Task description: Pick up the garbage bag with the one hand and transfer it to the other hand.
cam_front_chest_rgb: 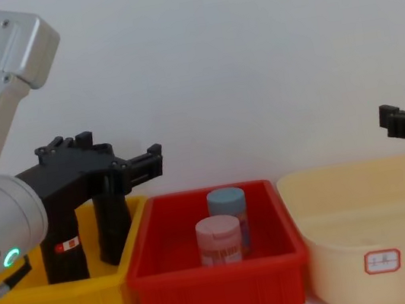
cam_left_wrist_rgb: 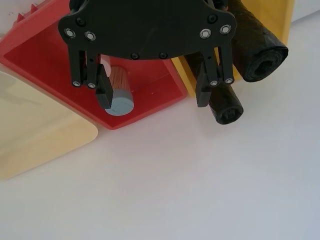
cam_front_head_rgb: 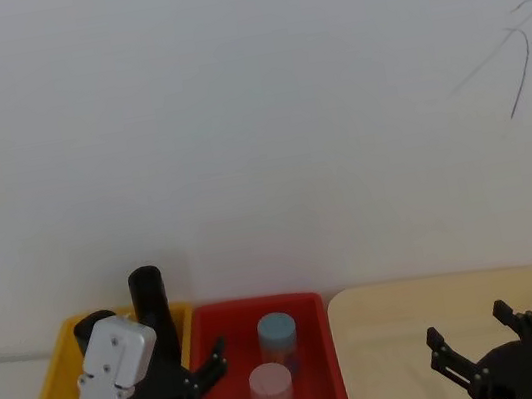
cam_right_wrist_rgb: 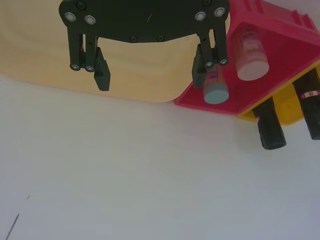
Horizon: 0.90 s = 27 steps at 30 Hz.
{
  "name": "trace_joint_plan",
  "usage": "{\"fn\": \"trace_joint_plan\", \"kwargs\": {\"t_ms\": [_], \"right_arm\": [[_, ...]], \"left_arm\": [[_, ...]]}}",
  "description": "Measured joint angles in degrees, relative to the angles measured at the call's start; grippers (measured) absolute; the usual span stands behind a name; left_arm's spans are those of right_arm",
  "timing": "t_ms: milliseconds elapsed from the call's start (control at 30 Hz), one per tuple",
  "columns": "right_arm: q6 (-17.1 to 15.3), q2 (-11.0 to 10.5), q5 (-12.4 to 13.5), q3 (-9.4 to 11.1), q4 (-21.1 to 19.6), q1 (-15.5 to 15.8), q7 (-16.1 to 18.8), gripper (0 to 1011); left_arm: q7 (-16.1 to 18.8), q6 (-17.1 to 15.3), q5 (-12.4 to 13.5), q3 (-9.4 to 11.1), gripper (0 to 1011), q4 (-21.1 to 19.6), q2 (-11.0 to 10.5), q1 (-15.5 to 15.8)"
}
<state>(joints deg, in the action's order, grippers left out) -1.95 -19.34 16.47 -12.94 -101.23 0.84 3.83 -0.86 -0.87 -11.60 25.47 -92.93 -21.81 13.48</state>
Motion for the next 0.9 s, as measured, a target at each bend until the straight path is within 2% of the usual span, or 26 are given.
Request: {"fn": "trace_joint_plan", "kwargs": {"t_ms": [700, 900], "right_arm": [[0.0, 0.0, 0.0, 0.0, 0.0, 0.0, 0.0, 1000], [0.0, 0.0, 0.0, 0.0, 0.0, 0.0, 0.0, 1000]], "left_arm": [[-0.2, 0.0, 0.0, 0.0, 1000, -0.1, 0.0, 0.0], [-1.9, 0.1, -1.4, -0.6, 1000, -0.8, -0.4, -0.3]]}}
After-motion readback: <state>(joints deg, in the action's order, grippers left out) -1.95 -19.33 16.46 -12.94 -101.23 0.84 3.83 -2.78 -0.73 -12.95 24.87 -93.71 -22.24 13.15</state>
